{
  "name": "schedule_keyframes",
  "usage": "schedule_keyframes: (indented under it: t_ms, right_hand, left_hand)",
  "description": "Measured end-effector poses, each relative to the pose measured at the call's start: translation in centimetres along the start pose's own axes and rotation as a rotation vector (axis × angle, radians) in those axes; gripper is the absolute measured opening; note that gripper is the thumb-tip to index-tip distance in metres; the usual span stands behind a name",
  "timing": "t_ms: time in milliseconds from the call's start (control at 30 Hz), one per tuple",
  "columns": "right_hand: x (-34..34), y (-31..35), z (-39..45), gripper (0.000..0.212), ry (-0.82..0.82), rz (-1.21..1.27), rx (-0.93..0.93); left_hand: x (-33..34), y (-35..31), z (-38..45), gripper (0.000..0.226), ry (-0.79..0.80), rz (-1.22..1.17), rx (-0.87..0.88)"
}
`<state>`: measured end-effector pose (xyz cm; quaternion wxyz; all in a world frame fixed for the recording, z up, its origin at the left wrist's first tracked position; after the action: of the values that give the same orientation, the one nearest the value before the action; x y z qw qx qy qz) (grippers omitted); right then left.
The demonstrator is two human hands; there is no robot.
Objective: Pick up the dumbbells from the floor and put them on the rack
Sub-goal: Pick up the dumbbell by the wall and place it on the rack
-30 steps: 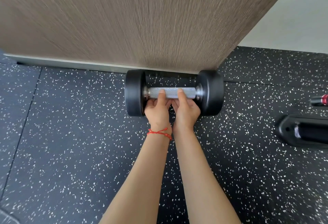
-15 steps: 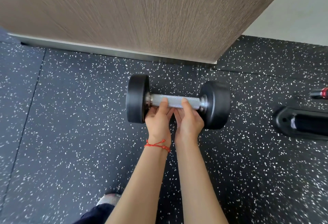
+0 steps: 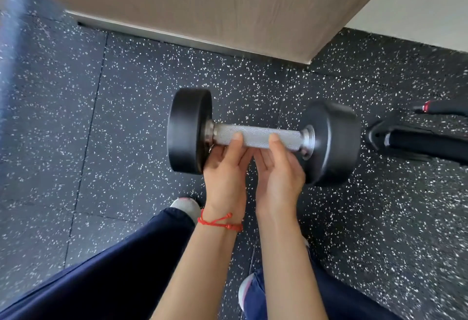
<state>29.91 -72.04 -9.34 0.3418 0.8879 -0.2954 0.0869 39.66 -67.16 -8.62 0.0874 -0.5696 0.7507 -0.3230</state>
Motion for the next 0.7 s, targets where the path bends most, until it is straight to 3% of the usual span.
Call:
schedule_keyframes:
  t_ms: [133,367,600,700]
  right_hand:
    - [2.1,2.4,-6.2,0.007,0.005,-0.027,0.023]
    - [7.1,8.1,-17.5,0.012,0.015,-0.021,0.007]
    - [16.1,14.5,-29.4,0.012,0.114,0.012,-0.015]
    - [20.4,16.6,-34.3,0.013,0.182,0.005,-0.022]
  left_hand:
    - [-0.2,-4.2,-5.6,0.015,-0.030,-0.012,0.013]
    - [0.4,-12.4,-15.8,0.021,-0.023,-0.033,0.018]
    - [2.3,-24.3,-25.8,0.034,0.002,-0.075,0.083]
    - [3.0,-30.2,-29.8,0.026,0.012,-0.105,0.153]
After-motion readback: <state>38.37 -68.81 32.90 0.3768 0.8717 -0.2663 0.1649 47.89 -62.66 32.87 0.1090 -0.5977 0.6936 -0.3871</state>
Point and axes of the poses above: each hand's wrist, its own z-axis towards the middle knuckle, its own x-axis out of the palm, y = z × x, the point moved 10 cm from there along z, towards the middle knuckle, and after that the axes turned 12 degrees about z, right-handed, at the moved point
